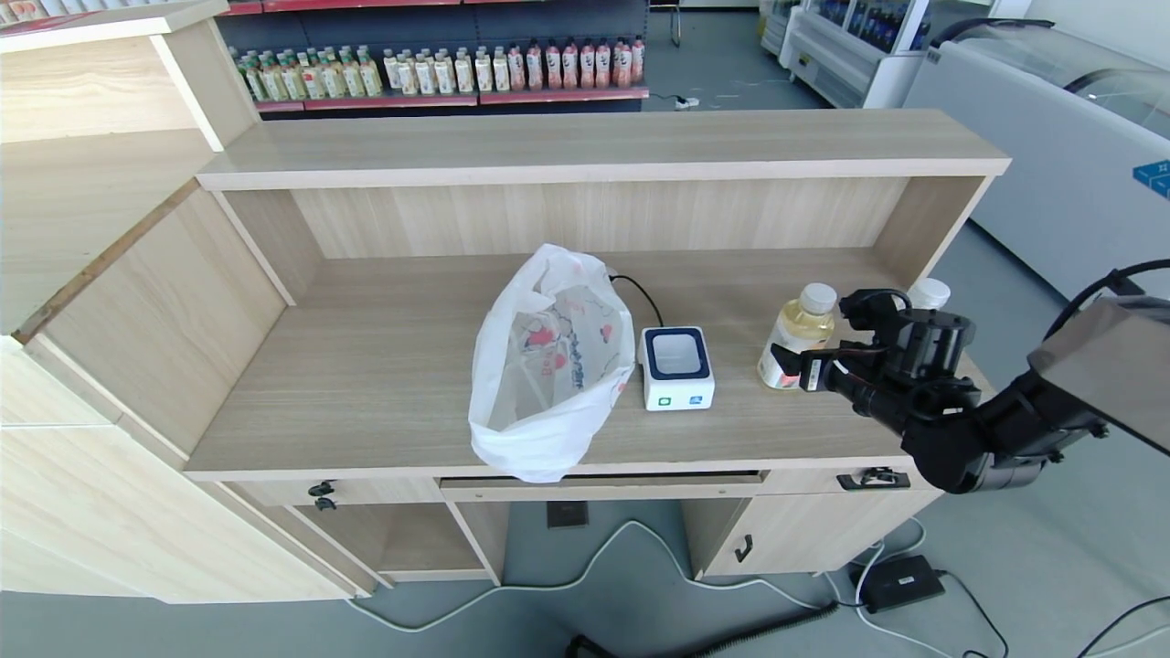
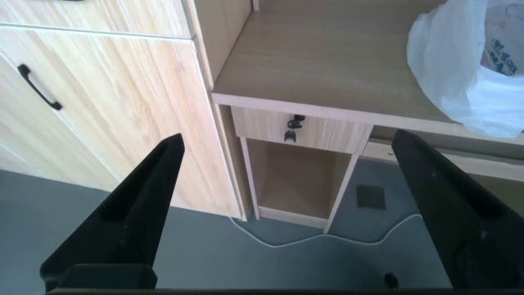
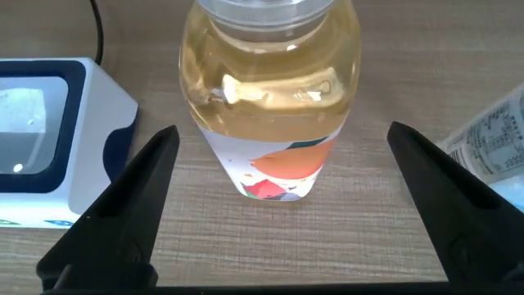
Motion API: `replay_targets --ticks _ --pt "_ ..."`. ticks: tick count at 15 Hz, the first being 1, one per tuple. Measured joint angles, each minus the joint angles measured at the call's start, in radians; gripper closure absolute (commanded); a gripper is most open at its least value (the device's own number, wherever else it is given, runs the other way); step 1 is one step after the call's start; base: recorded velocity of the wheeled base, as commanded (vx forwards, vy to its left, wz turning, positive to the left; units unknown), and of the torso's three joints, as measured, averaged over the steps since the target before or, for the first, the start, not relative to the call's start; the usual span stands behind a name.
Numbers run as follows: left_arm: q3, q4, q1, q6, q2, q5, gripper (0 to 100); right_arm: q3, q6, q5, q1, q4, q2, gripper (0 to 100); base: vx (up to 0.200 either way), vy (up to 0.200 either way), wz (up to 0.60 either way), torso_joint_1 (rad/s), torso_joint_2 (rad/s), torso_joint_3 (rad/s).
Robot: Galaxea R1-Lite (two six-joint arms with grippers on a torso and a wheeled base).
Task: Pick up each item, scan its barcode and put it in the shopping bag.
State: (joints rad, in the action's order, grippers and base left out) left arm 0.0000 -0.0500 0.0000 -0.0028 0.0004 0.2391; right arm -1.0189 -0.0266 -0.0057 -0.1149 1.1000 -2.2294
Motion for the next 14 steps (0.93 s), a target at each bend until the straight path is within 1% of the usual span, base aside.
replay_targets --ticks 2,6,10,13,14 --pt "0.000 0.000 0.000 0.000 0.000 0.000 0 -0.030 0.001 0.003 -0.006 0.000 -0.022 0 0.000 0.000 0.00 0.000 0.00 0.000" --pt "0.000 0.000 0.000 0.000 0.000 0.000 0 -0.061 -0.001 0.053 -0.019 -0.009 -0.045 0 0.000 0.000 0.00 0.000 0.00 0.000" --pt "0.000 0.000 0.000 0.000 0.000 0.000 0 -0.088 -0.002 0.053 -0.020 -0.004 -0.068 0 0.000 0.000 0.00 0.000 0.00 0.000" --pt "0.000 0.000 0.000 0.000 0.000 0.000 0 -0.140 -0.003 0.052 -0.043 -0.020 -0.094 0 0.000 0.000 0.00 0.000 0.00 0.000" --pt "0.000 0.000 0.000 0.000 0.000 0.000 0 -0.167 -0.006 0.052 -0.052 -0.043 -0.103 0 0.000 0.000 0.00 0.000 0.00 0.000"
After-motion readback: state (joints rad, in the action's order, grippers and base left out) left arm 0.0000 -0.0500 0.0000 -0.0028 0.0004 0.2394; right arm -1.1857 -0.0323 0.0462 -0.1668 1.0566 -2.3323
